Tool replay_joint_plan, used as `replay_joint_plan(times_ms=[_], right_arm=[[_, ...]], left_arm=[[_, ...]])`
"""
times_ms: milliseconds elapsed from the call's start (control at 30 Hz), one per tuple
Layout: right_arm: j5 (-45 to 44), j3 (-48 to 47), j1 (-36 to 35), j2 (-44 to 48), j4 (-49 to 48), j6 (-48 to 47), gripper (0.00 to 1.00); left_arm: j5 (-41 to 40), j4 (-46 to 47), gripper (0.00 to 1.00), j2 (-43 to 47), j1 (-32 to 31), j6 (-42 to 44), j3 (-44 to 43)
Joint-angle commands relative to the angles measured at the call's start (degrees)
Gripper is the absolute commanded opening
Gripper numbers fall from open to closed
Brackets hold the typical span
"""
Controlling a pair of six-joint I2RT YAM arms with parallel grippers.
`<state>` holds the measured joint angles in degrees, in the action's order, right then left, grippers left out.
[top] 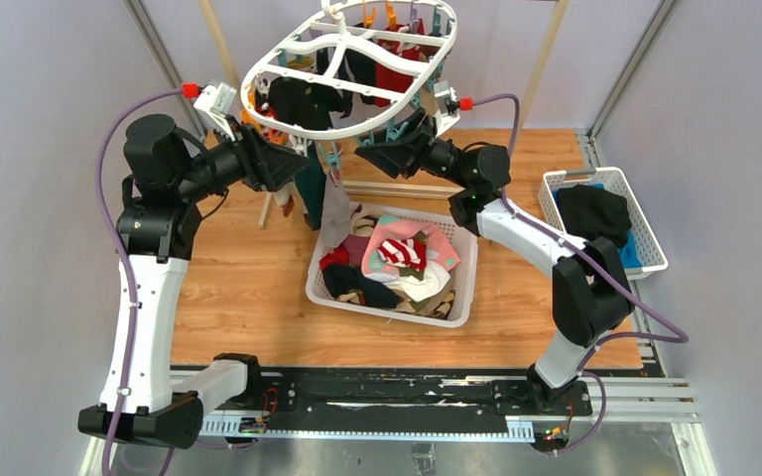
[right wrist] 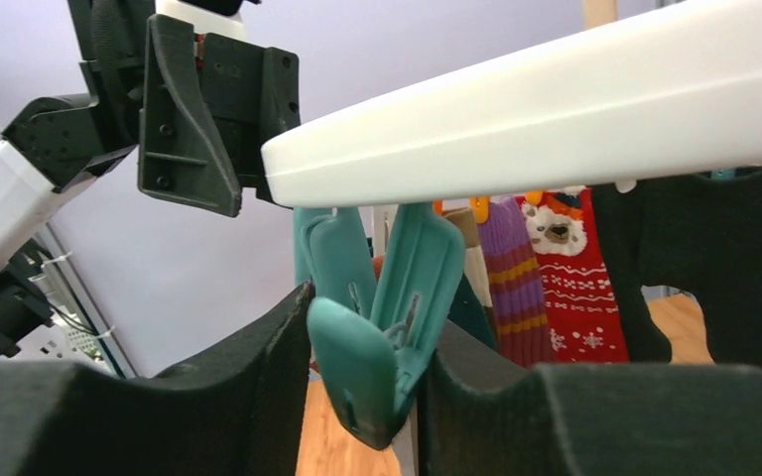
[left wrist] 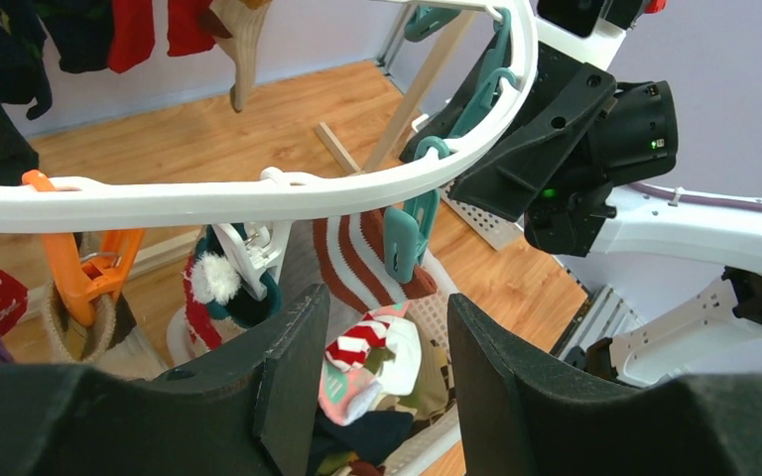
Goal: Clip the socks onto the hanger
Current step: Rotate the hanger at the clothesline.
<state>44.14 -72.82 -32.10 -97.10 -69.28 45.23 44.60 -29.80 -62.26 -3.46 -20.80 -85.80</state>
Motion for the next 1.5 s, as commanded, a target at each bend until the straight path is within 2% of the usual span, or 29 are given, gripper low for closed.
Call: replay_joint_plan(times_ms=[0,167,300,467,633,767,933,1200,1467], right_arm=[[2.44,-1.95,0.43,0.14,-4.33,1.99,0.34],[2.23,-1.32,0.18,0.8,-4.45,2.0,0.26],[0.79,-0.92,-1.15,2.47,-0.62,-1.76,0.21],[-4.1,0.17,-5.07,6.37,9.63,-12.6,0.0],[-9.23,0.0,-9.09,8.3,16.76,-20.1,0.0],[-14.46,0.22,-11.32,8.38,17.68,-21.86,0.0],[-21.96,-0.42,-14.83,7.38,18.07,-25.21,0.0],[-33.95,-4.27,-19.71,4.45,20.48,-31.82,0.0],[-37.99,-7.47,-22.58,1.45,21.56,-34.99,0.0]], left_arm=[[0.84,-0.55,0.52,1.01,-0.23,0.93,-0.45],[0.68,-0.61,0.52,1.06,-0.25,0.86,-0.68],[0.83,-0.87,0.52,1.31,-0.22,0.52,-1.01],[0.94,-1.97,0.52,1.6,-0.22,0.34,-2.0],[0.49,-3.03,0.53,1.92,-0.16,0.56,-2.45],[-0.21,-3.31,0.56,2.37,-0.14,0.06,-2.64],[-0.18,-2.02,0.64,3.38,-0.15,-3.53,-2.53],[-4.48,-1.12,0.68,4.02,-0.15,-7.15,-3.09],[-6.42,-0.26,0.7,3.83,-0.23,-9.24,-3.02]])
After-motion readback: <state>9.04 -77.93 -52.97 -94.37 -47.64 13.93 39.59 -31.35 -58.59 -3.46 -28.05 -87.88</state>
